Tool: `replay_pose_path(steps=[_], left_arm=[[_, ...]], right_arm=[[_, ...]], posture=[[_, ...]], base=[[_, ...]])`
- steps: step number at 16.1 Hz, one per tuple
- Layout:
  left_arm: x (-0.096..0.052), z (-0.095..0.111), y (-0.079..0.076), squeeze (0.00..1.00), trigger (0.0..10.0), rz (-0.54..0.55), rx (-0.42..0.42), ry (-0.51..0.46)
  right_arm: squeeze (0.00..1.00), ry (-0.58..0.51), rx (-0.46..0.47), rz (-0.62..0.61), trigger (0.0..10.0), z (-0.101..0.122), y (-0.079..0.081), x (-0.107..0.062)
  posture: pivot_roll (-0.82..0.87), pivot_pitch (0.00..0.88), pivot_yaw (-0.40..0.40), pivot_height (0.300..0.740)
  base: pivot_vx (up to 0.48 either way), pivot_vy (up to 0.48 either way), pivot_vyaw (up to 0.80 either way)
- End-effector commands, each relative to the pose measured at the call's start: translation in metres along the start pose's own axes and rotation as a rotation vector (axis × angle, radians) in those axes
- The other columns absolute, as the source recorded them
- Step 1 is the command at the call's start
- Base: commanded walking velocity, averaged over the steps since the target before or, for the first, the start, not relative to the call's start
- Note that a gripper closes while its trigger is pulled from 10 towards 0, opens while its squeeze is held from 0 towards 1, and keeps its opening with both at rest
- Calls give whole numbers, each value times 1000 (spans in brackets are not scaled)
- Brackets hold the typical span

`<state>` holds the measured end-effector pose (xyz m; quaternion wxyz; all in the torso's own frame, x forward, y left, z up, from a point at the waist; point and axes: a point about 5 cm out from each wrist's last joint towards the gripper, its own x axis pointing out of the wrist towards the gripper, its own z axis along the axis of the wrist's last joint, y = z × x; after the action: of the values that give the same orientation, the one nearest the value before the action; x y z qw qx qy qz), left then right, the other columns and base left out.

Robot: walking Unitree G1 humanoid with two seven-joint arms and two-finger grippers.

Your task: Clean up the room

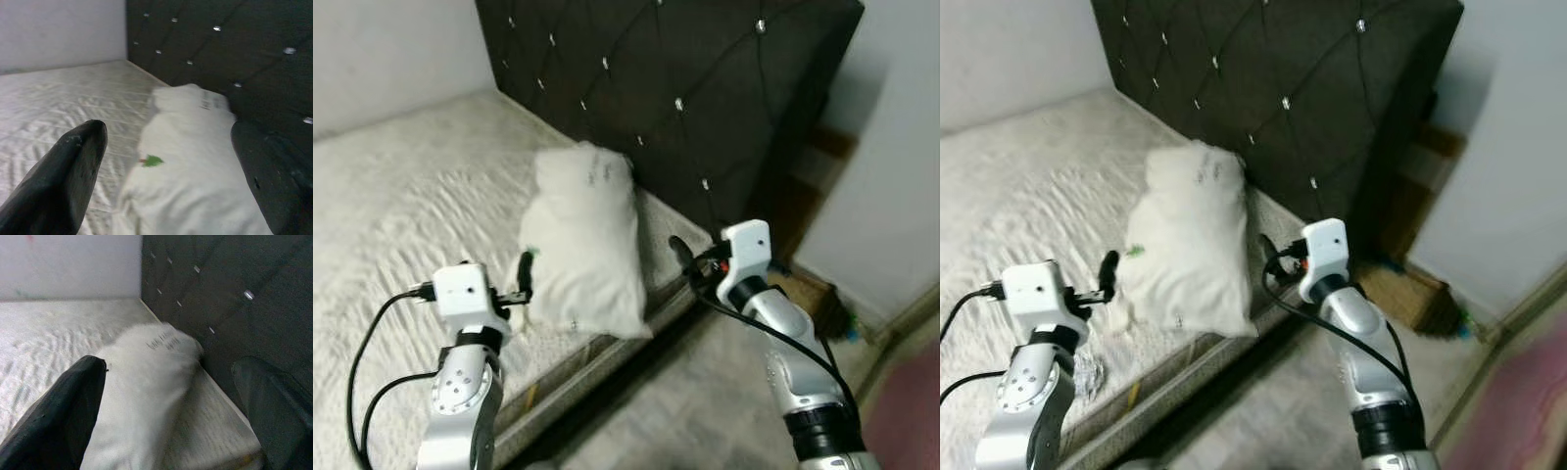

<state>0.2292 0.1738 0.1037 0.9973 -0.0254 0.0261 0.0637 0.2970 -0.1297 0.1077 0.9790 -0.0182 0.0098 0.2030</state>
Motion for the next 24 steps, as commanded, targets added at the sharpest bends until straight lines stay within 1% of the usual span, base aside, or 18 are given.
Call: replay_pose_path(steps=[1,3,6,7,9,10,11,12,13,15,16,17,18,20,21,22,23,24], left_arm=[[1,1,7,0,10000,43,22,-1],[5,4,11,0,10000,82,32,-12],[15,10,14,0,10000,98,35,-29],[20,13,14,0,10000,101,24,-41],[34,22,15,0,10000,106,22,-66],[37,25,16,0,10000,104,11,-77],[39,29,18,0,10000,98,19,-89],[39,29,20,0,10000,99,21,-89],[38,26,28,0,10000,113,33,-80],[39,24,32,0,10000,130,25,-69],[40,27,33,0,10000,124,28,-80],[40,29,35,0,10000,125,26,-85],[39,30,36,0,10000,136,21,-91],[41,36,32,0,10000,126,16,-117],[39,36,32,0,10000,129,15,-127],[37,34,34,0,10000,137,11,-127],[33,30,38,0,10000,167,2,-116],[32,28,39,0,10000,175,-2,-111]], right_arm=[[0,-10,-9,40,10000,3,8,4],[0,-18,-8,39,10000,5,7,8],[0,-46,-4,15,10000,13,1,17],[0,-67,-7,5,10000,19,-1,20],[0,-102,-19,-18,10000,29,-9,27],[0,-112,-23,-28,10000,34,-12,28],[0,-131,-31,-47,10000,41,-17,26],[0,-139,-28,-54,10000,44,-18,25],[0,-168,-27,-105,10000,51,-24,22],[0,-179,1,-152,10000,53,-28,24],[0,-179,9,-151,10000,53,-25,26],[0,-177,16,-117,10000,52,-16,31],[0,-187,10,-103,10000,55,-14,34],[0,-203,10,-89,10000,64,-17,43],[0,-180,15,-86,10000,62,-19,50],[0,-175,25,-85,10000,61,-19,51],[0,-180,-11,-53,10000,62,-15,51],[0,-182,-19,-50,10000,61,-14,51]], posture=[[-10,0,-34,740],[-5,0,-32,740],[-7,0,-34,740],[-9,0,-33,740],[-23,0,-33,740],[-31,0,-34,740],[-44,0,-27,740],[-53,0,-19,740],[-50,0,-15,740],[-33,0,-16,740],[-28,0,-20,740],[-12,0,-27,740],[-5,0,-32,740],[34,0,-61,740],[50,0,-86,740],[51,0,-90,740],[45,0,-90,740],[38,0,-84,740]], base=[[0,0,800],[0,0,800],[0,0,800],[0,0,800],[0,0,672],[0,0,406],[0,0,0],[0,0,0],[0,0,0],[0,0,0],[0,0,0],[0,0,0],[0,0,0],[0,0,0],[0,0,0],[0,0,0],[0,0,0],[0,0,0]])
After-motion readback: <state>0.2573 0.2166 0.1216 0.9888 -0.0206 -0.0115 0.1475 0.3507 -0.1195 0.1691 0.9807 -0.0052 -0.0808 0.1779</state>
